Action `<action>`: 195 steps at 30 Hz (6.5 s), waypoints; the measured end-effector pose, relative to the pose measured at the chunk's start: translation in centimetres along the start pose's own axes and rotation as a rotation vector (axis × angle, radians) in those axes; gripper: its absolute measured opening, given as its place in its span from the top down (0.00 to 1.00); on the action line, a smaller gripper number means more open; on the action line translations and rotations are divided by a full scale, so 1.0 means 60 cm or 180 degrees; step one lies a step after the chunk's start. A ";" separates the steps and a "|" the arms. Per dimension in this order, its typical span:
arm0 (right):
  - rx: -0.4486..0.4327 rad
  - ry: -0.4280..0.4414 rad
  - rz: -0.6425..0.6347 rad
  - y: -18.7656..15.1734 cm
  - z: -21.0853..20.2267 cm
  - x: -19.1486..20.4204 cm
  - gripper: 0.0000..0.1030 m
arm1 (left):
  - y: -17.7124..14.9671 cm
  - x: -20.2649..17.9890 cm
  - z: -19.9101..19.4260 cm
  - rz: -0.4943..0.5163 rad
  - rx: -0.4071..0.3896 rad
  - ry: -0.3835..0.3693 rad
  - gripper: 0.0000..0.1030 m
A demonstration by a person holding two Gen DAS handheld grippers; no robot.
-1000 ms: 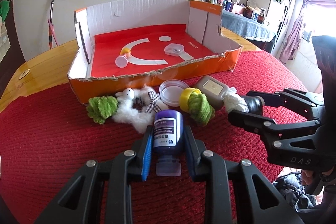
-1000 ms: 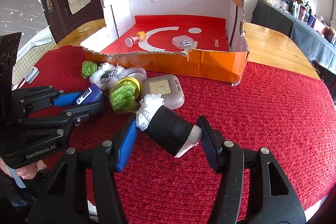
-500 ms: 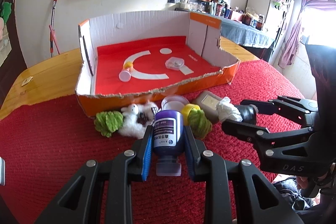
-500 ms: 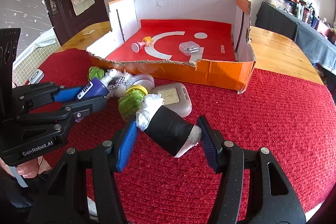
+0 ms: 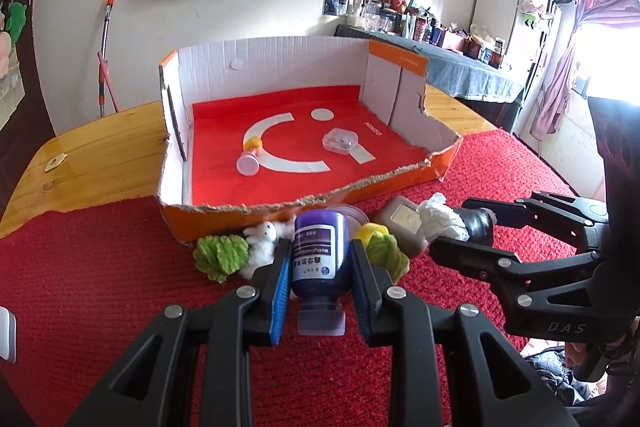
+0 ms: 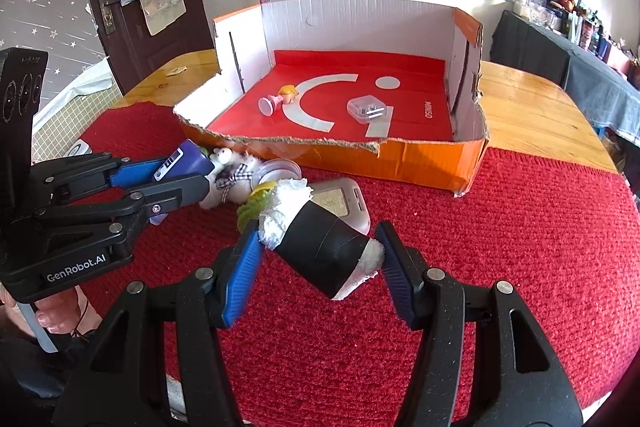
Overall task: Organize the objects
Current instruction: 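Carry the blue bottle and black cylinder with both tools into the cardboard box, then lower the bottle and cylinder onto the felt and open both tools, then withdraw both open tools back out of the cardboard box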
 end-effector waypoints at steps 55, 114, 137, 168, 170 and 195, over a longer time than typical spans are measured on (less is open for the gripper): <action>0.0702 -0.0010 -0.0443 0.126 0.150 -0.039 0.46 | 0.088 0.077 0.136 0.0023 0.0771 0.0061 0.72; 0.0692 -0.0086 -0.0241 0.157 0.223 -0.054 0.46 | 0.114 0.107 0.205 -0.0102 0.0783 0.0184 0.72; 0.0683 -0.0014 -0.0204 0.154 0.213 -0.058 0.44 | 0.116 0.109 0.208 -0.0141 0.0768 0.0147 0.68; 0.0393 -0.0023 -0.0130 0.150 0.152 -0.059 0.28 | 0.119 0.093 0.150 -0.0012 0.0490 0.0258 0.49; 0.0356 -0.0017 -0.0123 0.150 0.143 -0.056 0.25 | 0.118 0.094 0.143 -0.0020 0.0463 0.0268 0.47; -0.0009 0.0065 -0.0126 0.145 0.050 -0.023 0.06 | 0.108 0.096 0.064 -0.0096 0.0137 0.0334 0.14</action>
Point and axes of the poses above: each gripper's, at about its wrist camera, not at the fingertips, and z roughly the way its jaws point, x to its left, y to its top, the point moved 6 cm from there along z, roughly the way its jaws point, and after that the axes turned 4 degrees about -y, right-handed, at the moved point
